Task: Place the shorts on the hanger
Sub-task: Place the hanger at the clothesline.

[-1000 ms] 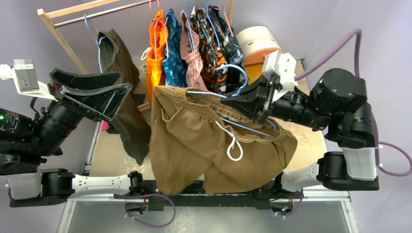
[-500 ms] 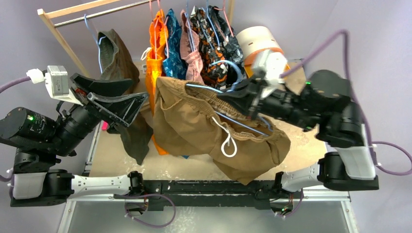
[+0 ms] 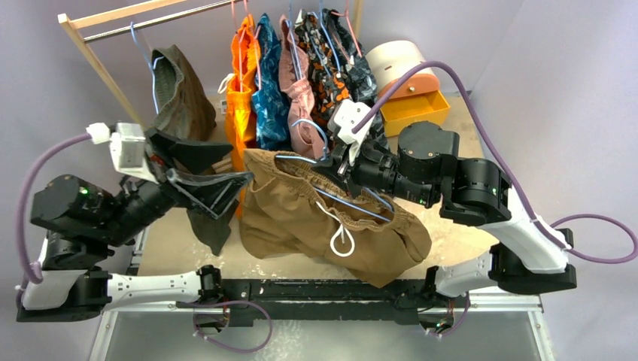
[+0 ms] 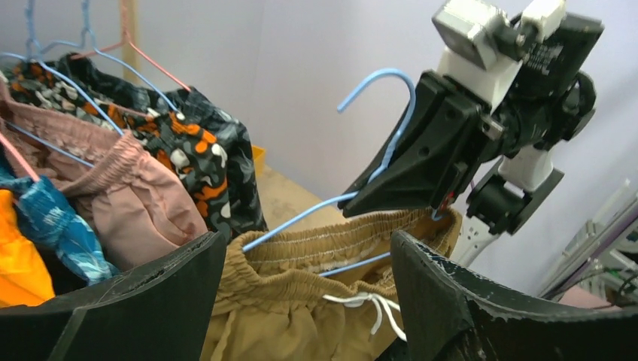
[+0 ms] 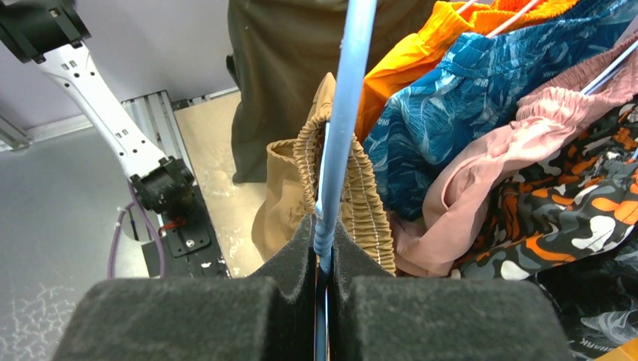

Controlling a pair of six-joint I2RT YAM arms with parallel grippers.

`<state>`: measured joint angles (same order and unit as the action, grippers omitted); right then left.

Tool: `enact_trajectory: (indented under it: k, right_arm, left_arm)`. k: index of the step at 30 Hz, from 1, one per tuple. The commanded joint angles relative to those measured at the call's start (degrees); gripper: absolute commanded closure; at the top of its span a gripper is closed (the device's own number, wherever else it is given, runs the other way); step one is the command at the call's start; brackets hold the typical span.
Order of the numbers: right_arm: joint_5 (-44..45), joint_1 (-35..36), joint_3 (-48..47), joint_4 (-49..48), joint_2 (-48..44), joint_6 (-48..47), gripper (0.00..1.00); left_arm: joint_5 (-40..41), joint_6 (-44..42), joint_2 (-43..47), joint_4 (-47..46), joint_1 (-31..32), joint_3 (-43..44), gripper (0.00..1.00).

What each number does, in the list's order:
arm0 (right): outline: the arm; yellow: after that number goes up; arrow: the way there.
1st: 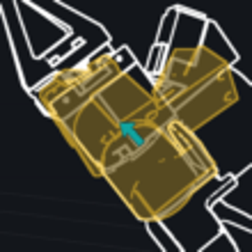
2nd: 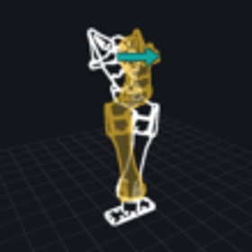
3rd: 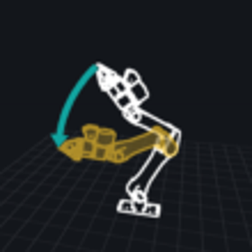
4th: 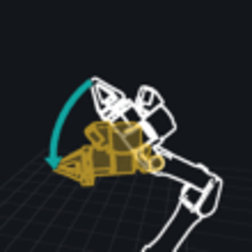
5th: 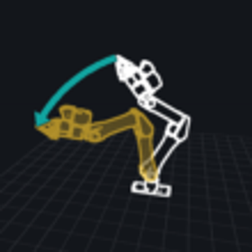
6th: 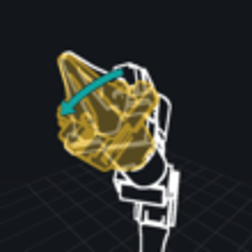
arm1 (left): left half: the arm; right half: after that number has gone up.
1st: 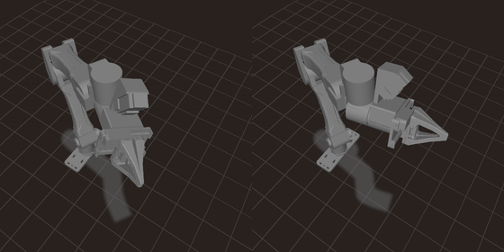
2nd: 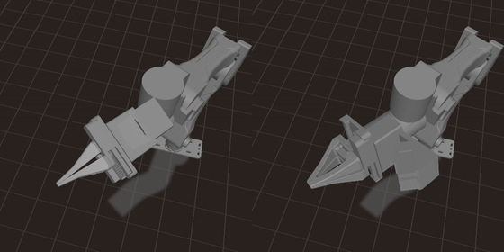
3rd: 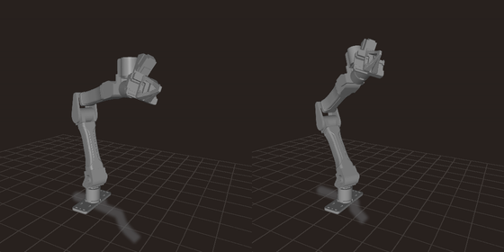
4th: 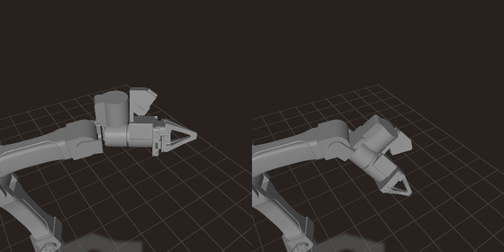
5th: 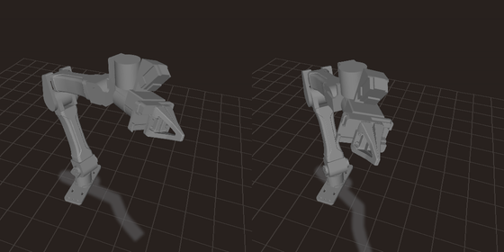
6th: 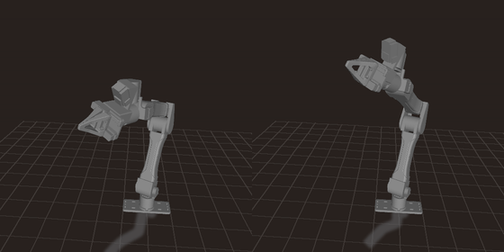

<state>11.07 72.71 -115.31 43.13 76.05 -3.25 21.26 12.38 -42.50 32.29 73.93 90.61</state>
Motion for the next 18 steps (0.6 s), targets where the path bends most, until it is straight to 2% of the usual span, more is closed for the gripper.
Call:
enact_trajectory:
  k: [1, 6, 10, 18]
  right_arm:
    - [4.0, 0.0, 1.7, -7.5, -2.5, 3.1, 1.00]
    - [9.2, 0.0, 4.5, -9.8, -3.5, 5.7, 1.00]
    - [12.0, 0.0, 6.1, -11.1, -3.5, 7.8, 1.00]
    - [10.9, -0.1, 5.3, -12.5, -1.9, 10.5, 1.00]
  left_arm:
    - [-4.5, -0.3, -2.1, -1.5, 0.0, -2.0, 0.23]
    - [-13.5, -0.2, -4.4, -2.7, 0.0, -6.1, 0.28]
    - [-18.3, -0.9, -5.5, -8.5, 0.0, -11.2, 0.28]
    - [-25.1, -0.7, -9.6, -19.8, 0.1, -16.0, 0.28]
